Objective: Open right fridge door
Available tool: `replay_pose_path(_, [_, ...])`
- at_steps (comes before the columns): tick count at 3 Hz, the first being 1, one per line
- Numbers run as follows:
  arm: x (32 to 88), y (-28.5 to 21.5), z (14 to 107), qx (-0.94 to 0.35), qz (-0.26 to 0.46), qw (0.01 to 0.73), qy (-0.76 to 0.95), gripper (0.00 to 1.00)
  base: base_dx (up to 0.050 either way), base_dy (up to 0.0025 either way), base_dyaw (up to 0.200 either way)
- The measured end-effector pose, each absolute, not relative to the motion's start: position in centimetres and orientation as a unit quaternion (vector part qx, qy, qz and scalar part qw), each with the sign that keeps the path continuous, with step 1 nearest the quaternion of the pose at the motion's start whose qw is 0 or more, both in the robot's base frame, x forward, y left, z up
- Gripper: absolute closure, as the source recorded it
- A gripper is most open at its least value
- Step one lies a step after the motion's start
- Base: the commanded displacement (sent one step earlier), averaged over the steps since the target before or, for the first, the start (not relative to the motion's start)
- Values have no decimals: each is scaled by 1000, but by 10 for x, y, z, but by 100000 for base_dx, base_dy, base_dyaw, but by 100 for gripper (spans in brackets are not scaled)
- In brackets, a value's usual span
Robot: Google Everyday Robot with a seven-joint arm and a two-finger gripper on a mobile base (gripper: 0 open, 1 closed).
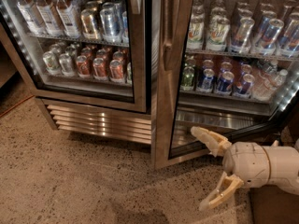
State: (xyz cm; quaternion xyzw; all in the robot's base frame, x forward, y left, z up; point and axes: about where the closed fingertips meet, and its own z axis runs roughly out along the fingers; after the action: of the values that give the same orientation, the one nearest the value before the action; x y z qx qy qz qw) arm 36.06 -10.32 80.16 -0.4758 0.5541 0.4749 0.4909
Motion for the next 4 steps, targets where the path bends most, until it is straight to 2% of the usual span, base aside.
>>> replay_pose_path(4, [361,-103,802,-476,475,491,554,0,-5000,-1,10])
